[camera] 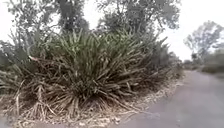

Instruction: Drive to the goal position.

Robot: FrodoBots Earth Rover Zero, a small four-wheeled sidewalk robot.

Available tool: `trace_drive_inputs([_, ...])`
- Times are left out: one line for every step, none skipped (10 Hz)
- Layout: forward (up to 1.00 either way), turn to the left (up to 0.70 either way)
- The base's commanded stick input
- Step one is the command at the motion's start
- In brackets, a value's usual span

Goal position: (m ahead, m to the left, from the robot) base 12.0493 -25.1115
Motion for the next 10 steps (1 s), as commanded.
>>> trace_drive_inputs([0.0, 0.7])
trace_drive_inputs([0.0, 0.7])
trace_drive_inputs([0.0, 0.7])
trace_drive_inputs([0.0, 0.7])
trace_drive_inputs([0.0, 0.7])
trace_drive_inputs([0.0, 0.7])
trace_drive_inputs([0.0, 0.7])
trace_drive_inputs([0.0, 0.11])
trace_drive_inputs([0.0, 0.06])
trace_drive_inputs([0.0, 0.01])
